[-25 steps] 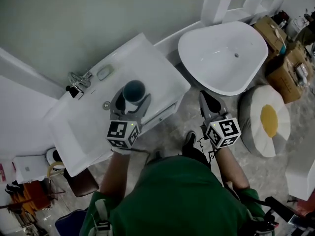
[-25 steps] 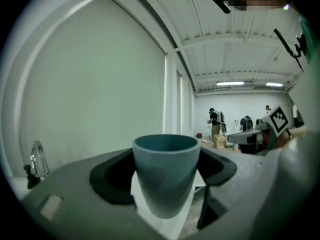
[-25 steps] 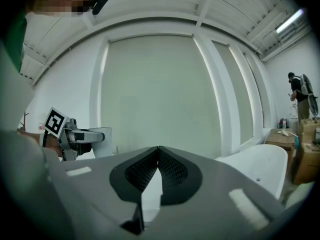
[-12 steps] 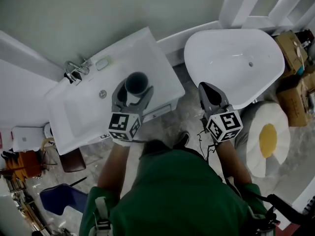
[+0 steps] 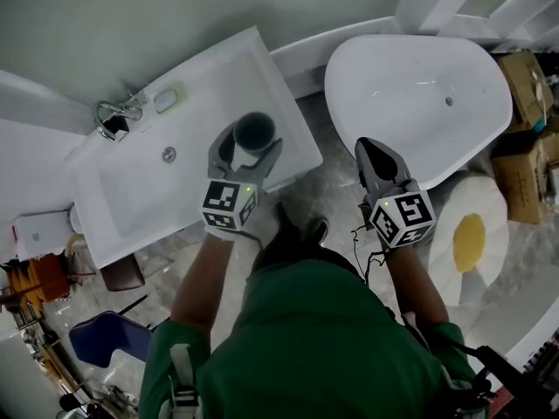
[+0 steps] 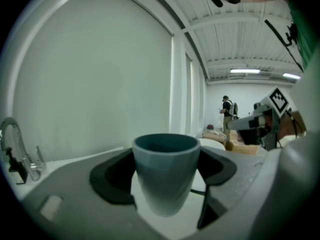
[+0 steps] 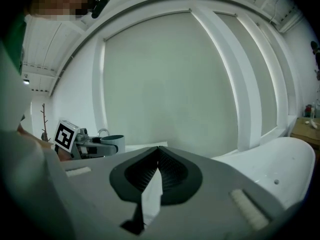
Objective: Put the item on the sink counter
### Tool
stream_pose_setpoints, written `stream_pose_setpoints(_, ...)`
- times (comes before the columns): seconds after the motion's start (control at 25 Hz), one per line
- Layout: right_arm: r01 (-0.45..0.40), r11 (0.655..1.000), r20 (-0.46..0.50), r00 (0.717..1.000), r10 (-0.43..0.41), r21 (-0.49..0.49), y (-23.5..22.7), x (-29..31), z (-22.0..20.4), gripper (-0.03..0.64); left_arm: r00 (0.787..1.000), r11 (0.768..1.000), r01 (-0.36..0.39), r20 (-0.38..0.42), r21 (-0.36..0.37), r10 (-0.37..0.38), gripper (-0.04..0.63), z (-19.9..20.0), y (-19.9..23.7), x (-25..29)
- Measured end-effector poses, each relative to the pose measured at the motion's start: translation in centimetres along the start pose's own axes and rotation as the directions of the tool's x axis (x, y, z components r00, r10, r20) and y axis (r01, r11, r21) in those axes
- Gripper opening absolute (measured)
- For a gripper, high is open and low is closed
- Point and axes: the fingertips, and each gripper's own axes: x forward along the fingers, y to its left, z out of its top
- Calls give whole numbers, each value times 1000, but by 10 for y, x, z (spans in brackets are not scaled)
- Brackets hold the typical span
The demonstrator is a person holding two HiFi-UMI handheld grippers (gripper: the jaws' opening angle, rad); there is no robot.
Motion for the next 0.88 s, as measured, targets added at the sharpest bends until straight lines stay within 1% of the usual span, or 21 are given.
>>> stream_pose_setpoints(0.12,32,999,-21,999,-33,-12,-8,10,-2,-3,1000,1000,26,-18,-6,-26,377,-22,14,15)
stream_pose_setpoints(0.32,74,997,-64,995,-76,-38,-12,22,-6,-3,996,998,57,-73,16,-56,377,-62,30,39)
stream_pose_setpoints(0.64,119,992,-139,982,-125,-51,-9,37,-30,-3,983,987,159,-96,6,-158,377,-113,25,71)
stream_pose_setpoints(0.76,129,990,-167,976,-136,-56,-7,41,-40,-3,979,985,175,-105,-2,-174,377,-128,26,78)
stream_pose_setpoints(0.88,129,990,-186,973,-137,-54,-4,45,-45,-3,979,984,179,-98,8,-177,377,-135,26,85)
